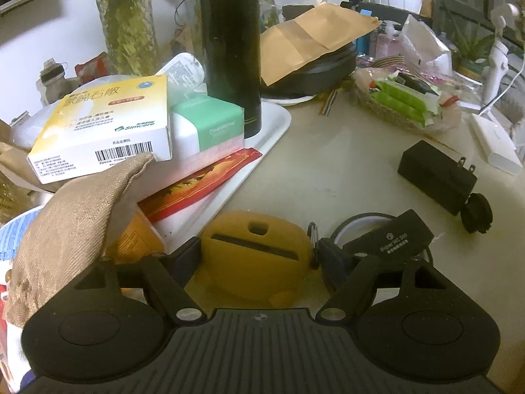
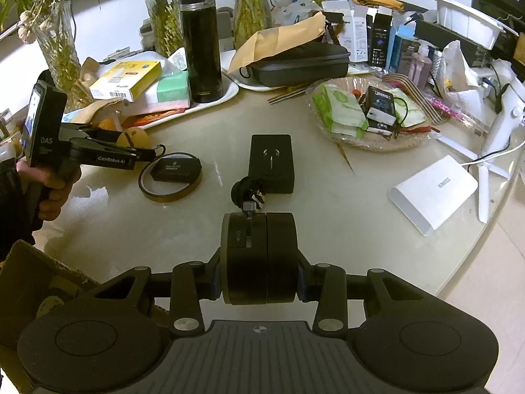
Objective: Organize rigid objects
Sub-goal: 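Lift the yellow pig case with the left gripper while the right carries the black case toward the box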
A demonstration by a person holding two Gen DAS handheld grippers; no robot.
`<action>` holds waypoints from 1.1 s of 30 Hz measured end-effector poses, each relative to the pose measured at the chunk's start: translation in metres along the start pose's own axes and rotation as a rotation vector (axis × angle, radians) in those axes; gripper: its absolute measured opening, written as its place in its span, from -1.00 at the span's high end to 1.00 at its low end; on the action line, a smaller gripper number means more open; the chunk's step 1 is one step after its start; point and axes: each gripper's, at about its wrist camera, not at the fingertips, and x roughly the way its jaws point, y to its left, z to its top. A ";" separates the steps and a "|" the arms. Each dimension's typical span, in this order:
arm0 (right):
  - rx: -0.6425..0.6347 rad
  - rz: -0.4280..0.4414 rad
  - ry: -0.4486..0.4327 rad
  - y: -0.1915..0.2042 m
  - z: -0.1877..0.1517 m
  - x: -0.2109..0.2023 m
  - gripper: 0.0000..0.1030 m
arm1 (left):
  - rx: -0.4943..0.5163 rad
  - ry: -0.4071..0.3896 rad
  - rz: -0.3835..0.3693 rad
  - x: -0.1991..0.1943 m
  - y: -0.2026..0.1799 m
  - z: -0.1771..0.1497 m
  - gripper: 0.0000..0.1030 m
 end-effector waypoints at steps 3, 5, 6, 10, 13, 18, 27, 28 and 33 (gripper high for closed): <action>0.004 0.000 0.004 0.000 0.000 0.001 0.16 | -0.009 0.007 -0.010 -0.002 0.000 0.001 -0.45; 0.009 0.000 0.002 -0.001 0.000 0.000 0.16 | -0.007 0.009 -0.023 -0.004 -0.001 0.000 -0.45; 0.011 0.001 0.000 -0.002 0.001 0.000 0.16 | -0.003 0.008 -0.024 -0.005 -0.002 0.000 -0.45; 0.011 0.014 -0.009 -0.001 0.001 -0.002 0.16 | 0.003 -0.001 -0.016 -0.014 -0.006 0.005 -0.45; 0.005 0.002 -0.015 0.002 0.002 -0.005 0.16 | -0.001 -0.011 -0.004 -0.026 -0.010 0.008 -0.45; 0.025 0.011 -0.036 0.003 0.004 -0.014 0.16 | 0.007 -0.020 0.007 -0.049 -0.016 0.010 -0.45; 0.011 0.028 -0.066 0.012 0.004 -0.038 0.16 | 0.018 -0.048 0.000 -0.095 -0.030 0.010 -0.45; 0.006 0.029 -0.068 0.014 0.003 -0.041 0.16 | 0.015 -0.050 -0.004 -0.100 -0.032 0.011 -0.45; 0.005 0.040 -0.077 0.019 0.001 -0.053 0.16 | 0.020 -0.059 -0.019 -0.123 -0.043 0.012 -0.45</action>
